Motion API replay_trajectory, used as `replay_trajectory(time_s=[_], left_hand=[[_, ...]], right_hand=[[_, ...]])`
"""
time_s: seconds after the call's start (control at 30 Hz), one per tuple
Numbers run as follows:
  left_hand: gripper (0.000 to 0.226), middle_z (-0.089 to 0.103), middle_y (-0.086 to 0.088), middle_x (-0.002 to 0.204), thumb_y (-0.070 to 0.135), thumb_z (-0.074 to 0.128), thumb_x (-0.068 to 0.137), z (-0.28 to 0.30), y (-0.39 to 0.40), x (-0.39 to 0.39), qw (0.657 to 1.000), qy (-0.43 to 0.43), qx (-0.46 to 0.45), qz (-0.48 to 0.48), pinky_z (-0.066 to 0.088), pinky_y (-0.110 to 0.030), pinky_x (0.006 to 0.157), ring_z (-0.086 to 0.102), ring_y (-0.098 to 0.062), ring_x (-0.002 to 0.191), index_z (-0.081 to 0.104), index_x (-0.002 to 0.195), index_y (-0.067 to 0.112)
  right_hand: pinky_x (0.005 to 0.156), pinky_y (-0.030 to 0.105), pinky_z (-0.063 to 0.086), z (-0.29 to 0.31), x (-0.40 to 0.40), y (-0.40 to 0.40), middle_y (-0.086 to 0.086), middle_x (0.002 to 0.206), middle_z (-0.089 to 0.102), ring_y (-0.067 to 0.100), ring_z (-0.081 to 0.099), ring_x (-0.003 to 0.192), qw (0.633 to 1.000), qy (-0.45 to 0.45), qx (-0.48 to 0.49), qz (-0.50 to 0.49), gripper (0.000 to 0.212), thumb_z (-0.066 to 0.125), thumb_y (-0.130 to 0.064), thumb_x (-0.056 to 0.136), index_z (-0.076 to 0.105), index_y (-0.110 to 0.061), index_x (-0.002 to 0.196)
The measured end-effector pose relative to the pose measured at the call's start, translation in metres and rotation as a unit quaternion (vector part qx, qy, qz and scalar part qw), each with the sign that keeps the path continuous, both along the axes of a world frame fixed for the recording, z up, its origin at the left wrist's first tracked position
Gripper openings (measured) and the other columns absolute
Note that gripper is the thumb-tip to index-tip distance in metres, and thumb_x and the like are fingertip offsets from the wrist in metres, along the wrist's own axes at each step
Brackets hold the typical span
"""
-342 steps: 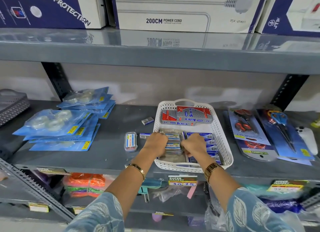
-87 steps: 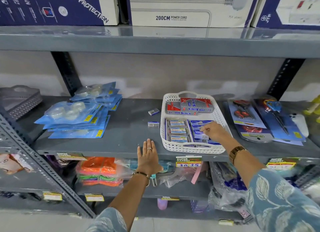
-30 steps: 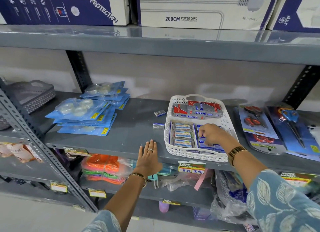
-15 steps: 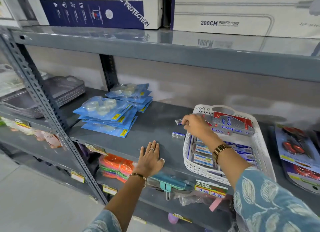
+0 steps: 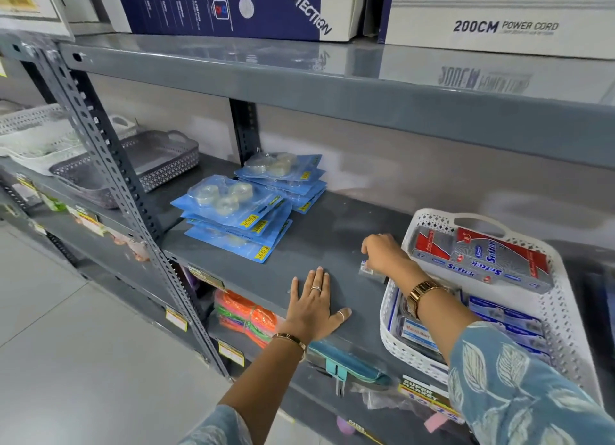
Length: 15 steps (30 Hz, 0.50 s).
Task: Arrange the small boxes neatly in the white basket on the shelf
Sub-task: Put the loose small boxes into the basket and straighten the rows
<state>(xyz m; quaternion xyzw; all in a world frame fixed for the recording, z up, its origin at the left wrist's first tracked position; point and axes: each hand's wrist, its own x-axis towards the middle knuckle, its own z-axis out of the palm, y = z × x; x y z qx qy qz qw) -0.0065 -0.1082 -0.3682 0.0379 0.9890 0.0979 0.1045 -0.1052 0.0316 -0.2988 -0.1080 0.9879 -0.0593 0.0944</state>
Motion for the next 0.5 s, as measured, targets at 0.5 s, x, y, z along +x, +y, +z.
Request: replay_trajectory(time_s=[0.5], left_hand=[[0.083, -0.009, -0.008, 0.160, 0.061, 0.023, 0.093, 0.004, 0.002, 0.004, 1.000, -0.013, -0.025, -0.007, -0.010, -0.048, 0.118, -0.009, -0.023, 0.148, -0.006, 0.150, 0.008]], right_hand=[[0.083, 0.032, 0.051, 0.000, 0.005, 0.002, 0.013, 0.111, 0.065, 0.029, 0.061, 0.102, 0.994, 0.028, -0.107, -0.005, 0.022, 0.066, -0.012, 0.084, 0.059, -0.011, 0.105]])
